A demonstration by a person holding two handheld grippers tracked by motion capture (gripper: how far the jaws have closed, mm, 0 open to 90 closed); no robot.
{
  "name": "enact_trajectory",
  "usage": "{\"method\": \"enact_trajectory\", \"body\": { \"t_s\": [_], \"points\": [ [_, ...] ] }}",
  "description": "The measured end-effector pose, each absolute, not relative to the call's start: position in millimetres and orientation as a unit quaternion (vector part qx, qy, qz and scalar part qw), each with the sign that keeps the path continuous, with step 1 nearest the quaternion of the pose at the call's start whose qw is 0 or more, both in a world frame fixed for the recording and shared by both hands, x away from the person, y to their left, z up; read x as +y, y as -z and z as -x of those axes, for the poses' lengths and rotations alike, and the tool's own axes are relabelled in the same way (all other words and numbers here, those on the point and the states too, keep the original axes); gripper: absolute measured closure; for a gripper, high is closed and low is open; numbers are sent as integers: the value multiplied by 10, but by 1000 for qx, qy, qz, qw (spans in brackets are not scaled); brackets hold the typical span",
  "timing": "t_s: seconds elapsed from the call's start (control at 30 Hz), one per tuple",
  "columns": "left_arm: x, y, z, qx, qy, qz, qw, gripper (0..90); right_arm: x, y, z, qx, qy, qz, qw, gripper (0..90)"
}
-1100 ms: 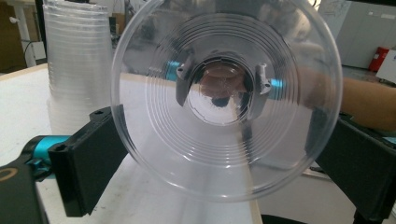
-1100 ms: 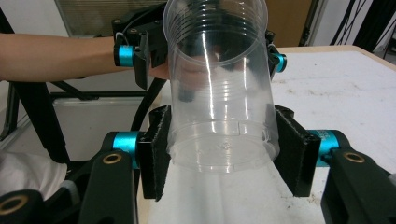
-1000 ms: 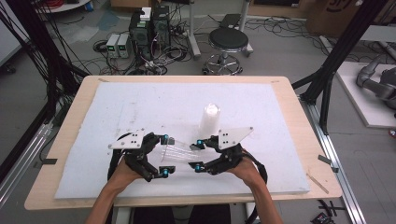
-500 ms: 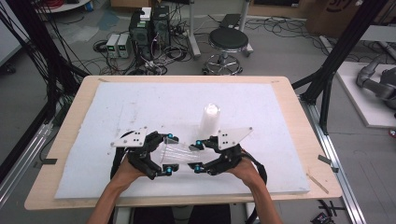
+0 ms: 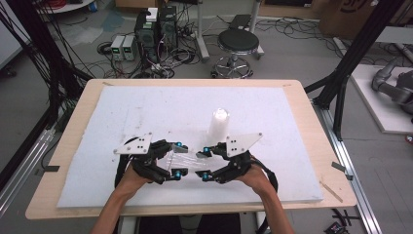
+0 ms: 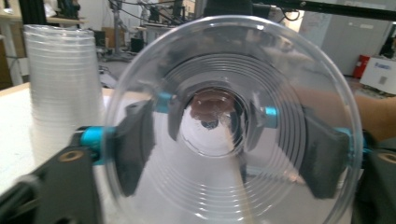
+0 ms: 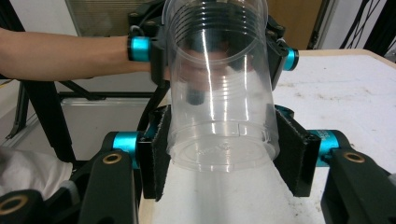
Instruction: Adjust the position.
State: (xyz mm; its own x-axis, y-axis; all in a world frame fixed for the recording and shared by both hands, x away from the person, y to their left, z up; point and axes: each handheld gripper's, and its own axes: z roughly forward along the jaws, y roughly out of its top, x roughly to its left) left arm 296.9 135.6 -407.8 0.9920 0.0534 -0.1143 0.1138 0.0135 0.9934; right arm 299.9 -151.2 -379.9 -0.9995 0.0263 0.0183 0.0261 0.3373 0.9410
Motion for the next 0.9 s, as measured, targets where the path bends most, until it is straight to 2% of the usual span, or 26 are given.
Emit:
{"method": "enact_trajectory", "body": {
  "t_s": [0.4, 0.43, 0.47, 0.5, 0.53, 0.9],
  "points": [
    [1367, 4075, -2954, 60, 16, -703, 709, 321, -1499, 3803, -3001, 820, -572, -13, 2, 428],
    [1368, 4073, -2951, 58, 14, -704, 708, 323, -1494, 3806, -2999, 821, -571, -11, 0, 406],
    [1370, 4072, -2948, 60, 11, -706, 706, 323, -1481, 3812, -2988, 824, -566, -18, -7, 330],
    [1373, 4073, -2952, 60, 11, -706, 706, 323, -1461, 3818, -2987, 826, -562, -28, -3, 188],
    [1378, 4073, -2955, 61, 12, -706, 706, 323, -1448, 3819, -2987, 833, -552, -33, 7, 167],
    [1464, 4028, -2968, 71, -11, -717, 693, 325, -1455, 3836, -2950, 843, -536, -50, 23, 161]
  ]
}}
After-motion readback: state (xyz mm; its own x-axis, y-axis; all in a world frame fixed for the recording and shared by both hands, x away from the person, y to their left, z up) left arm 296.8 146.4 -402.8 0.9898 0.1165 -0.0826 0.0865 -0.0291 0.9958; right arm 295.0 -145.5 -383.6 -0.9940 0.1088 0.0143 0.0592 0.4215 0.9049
